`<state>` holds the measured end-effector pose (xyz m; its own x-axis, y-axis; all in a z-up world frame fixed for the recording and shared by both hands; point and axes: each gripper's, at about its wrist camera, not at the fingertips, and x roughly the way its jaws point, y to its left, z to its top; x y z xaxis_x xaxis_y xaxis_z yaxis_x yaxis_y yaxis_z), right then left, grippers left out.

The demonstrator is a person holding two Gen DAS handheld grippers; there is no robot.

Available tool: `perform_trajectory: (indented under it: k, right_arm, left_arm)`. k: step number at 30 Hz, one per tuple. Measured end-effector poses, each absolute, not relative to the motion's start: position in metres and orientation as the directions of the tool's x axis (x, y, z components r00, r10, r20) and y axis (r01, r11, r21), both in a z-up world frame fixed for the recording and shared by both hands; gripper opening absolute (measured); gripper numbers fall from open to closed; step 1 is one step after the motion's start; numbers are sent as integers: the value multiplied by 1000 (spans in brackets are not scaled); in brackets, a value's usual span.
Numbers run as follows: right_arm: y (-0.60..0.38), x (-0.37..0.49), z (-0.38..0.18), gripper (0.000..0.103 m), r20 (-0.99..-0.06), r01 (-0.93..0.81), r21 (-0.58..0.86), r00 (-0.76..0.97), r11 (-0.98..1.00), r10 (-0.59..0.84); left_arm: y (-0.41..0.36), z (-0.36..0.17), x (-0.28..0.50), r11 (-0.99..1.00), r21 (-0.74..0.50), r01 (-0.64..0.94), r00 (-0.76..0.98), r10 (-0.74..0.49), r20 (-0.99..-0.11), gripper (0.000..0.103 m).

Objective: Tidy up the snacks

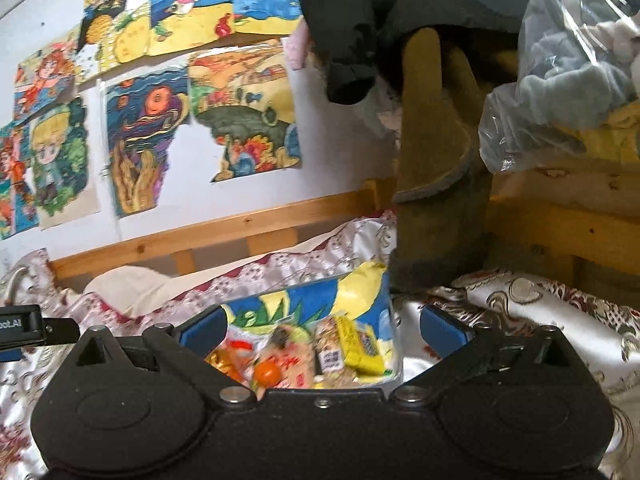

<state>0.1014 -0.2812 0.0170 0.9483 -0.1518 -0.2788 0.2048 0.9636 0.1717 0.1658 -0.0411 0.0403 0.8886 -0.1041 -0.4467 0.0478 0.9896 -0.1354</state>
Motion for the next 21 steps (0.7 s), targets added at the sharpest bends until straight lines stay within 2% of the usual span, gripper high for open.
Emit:
perform_trajectory:
  k: [8, 21]
  right_arm:
    - [-255, 51, 19, 102, -272, 149, 157, 957, 976, -102]
    - [-241, -2, 21, 102, -235, 167, 144, 963, 975, -130]
  left_arm:
    - [-18, 35, 115, 995, -89, 45, 915, -77, -397, 102]
    - [-2, 30, 65, 995, -45, 85, 929, -96, -357, 103]
